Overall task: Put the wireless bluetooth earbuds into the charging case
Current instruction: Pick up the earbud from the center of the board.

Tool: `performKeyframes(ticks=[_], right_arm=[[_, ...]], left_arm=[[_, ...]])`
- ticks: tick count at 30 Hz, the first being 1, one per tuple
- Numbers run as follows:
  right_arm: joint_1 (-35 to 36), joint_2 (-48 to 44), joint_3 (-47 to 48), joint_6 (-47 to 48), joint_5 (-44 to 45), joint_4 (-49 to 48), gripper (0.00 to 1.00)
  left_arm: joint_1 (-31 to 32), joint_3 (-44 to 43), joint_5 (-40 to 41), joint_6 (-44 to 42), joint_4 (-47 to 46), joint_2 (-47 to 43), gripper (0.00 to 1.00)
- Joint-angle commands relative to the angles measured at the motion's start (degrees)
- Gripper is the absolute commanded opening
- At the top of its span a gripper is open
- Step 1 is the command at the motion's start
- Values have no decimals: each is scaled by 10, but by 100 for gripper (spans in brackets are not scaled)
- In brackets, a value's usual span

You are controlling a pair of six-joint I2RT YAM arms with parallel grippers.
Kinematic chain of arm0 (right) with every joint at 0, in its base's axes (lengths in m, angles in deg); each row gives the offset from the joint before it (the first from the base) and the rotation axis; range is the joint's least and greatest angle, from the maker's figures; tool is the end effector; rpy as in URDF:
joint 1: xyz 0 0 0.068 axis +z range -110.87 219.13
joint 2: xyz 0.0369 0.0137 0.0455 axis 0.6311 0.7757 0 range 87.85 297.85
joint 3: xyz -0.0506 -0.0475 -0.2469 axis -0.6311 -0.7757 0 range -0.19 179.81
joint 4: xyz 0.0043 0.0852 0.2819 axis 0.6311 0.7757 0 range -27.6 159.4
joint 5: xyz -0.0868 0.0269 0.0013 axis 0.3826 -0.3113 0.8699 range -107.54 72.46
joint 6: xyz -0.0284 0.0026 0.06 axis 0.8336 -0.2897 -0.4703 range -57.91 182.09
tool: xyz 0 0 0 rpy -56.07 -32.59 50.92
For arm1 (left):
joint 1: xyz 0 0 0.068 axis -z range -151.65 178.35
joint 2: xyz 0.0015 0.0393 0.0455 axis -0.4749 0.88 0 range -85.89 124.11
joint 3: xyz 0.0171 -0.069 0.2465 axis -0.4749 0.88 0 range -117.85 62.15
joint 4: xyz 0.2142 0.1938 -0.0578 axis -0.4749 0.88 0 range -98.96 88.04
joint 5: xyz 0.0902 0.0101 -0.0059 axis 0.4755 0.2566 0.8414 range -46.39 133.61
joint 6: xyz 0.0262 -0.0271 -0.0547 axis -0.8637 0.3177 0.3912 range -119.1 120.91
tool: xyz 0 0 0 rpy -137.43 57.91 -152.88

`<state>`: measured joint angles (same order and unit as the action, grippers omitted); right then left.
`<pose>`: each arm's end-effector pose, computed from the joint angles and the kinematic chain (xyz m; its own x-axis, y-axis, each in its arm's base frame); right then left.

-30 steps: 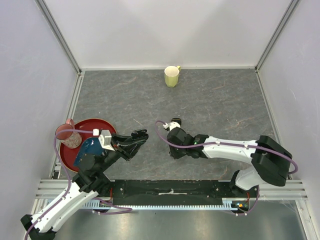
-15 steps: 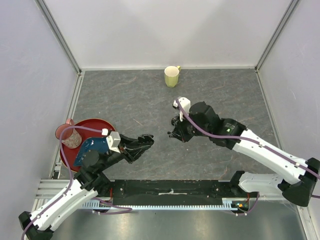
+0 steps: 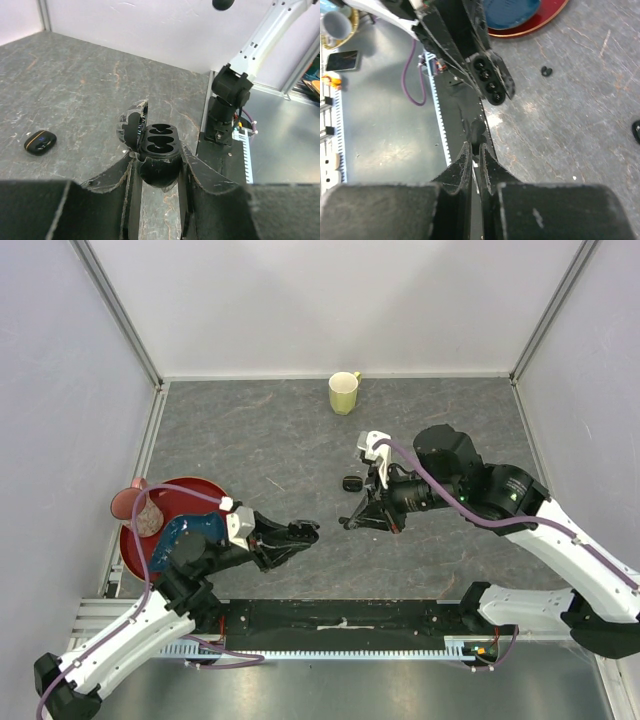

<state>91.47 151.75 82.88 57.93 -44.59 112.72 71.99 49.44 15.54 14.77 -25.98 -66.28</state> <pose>0.1396 0.2200 0.4215 -0.3835 -0.3912 -0.8366 -0.9175 0.2651 0.2966 0.1211 -0.1498 0.2435 -0.1029 -0.1940 -0.9756 0.9471 0.2806 -0.1557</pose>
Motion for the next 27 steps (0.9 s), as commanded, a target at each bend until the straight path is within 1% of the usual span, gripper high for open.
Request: performKeyframes(ticks=[1, 6, 15, 20, 27], right_arm=[[12, 5, 24, 24, -53, 5, 0], [36, 35, 22, 33, -49, -2, 0], [43, 60, 24, 37, -58, -23, 0], [47, 69, 19, 38, -64, -31, 0], [52, 80, 17, 37, -71, -43, 0]], left_arm=[[1, -33, -65, -24, -50, 33, 2], [1, -53, -125, -16, -78, 73, 2], [2, -85, -204, -5, -104, 148, 2], [1, -95, -231, 6, -122, 177, 2], [1, -101, -240, 12, -137, 197, 2]])
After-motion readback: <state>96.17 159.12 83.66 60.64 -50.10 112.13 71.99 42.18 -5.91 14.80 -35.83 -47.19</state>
